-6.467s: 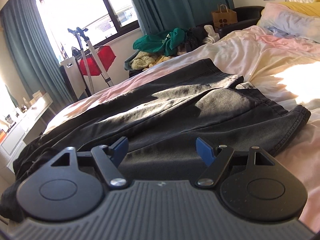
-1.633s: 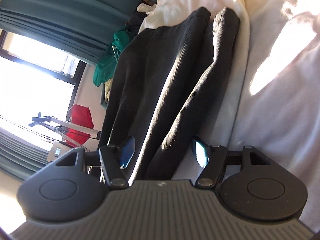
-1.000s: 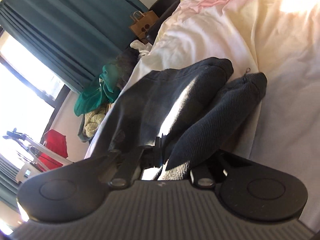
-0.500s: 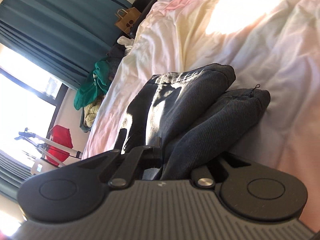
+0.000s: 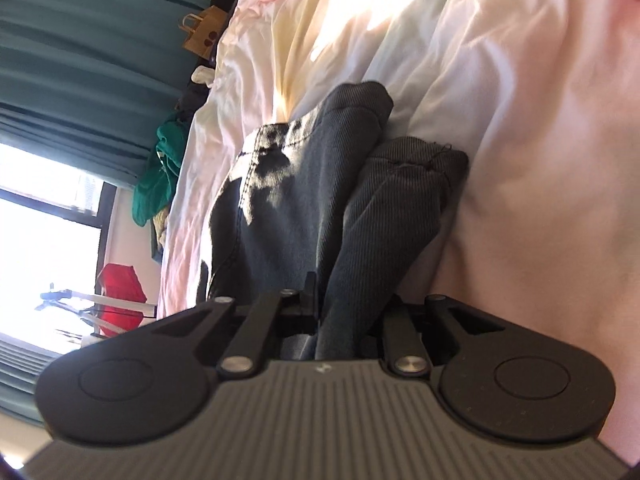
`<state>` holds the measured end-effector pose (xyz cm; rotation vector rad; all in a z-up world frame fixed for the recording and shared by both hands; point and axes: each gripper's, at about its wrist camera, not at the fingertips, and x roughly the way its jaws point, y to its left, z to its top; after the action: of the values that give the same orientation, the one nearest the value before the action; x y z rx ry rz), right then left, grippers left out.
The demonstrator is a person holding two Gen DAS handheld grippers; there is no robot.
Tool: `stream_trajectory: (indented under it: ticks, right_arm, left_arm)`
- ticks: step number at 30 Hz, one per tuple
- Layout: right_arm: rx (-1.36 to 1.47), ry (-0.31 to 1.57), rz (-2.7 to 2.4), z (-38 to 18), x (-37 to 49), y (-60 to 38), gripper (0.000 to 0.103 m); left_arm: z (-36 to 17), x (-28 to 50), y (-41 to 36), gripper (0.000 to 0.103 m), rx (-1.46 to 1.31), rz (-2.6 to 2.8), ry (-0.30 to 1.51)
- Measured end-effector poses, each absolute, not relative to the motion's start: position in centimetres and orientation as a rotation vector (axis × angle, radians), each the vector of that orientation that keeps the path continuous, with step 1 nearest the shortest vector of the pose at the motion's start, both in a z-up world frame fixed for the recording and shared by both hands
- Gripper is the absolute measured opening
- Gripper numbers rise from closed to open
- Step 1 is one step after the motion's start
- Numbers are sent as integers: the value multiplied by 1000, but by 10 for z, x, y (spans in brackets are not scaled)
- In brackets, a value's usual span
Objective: Fold clothes
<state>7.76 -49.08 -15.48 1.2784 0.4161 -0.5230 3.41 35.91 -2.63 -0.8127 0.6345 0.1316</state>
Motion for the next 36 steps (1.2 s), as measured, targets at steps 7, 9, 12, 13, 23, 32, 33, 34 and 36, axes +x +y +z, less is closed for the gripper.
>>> stream_trajectory:
  ticks: [7,9,12,13,23,32,33,34,36]
  right_arm:
    - [1231,278,-630,-124,34,-490,63]
    - [1217,234,-637,-116,24,-492,63]
    - [1213,163,-556,-108,20,-496,63]
    - [1214,159,-512,-106,23,-495,63]
    - [1578,306,-397,-171,43,-513,63]
    - [1498,285,-364,-176,61,-523,63]
    - [1466,283,-369,-174,64,-523,62]
    - [1446,279,-373,-174,68,-524,61]
    - [1427,278,-395,-176,73,-526,57]
  left_arm:
    - [9,-21,327,81,-407,148,646]
    - [25,-33,315,81,-326,147,622]
    - [48,-40,290,82,-276,82,586]
    - [55,-39,276,83,-244,51,574]
    - [50,23,106,85,-111,-260,610]
    - [-46,66,4,84,73,-432,707]
    - [-51,65,0,84,123,-429,697]
    - [-55,65,-4,84,166,-426,687]
    - [-62,65,-9,84,225,-420,670]
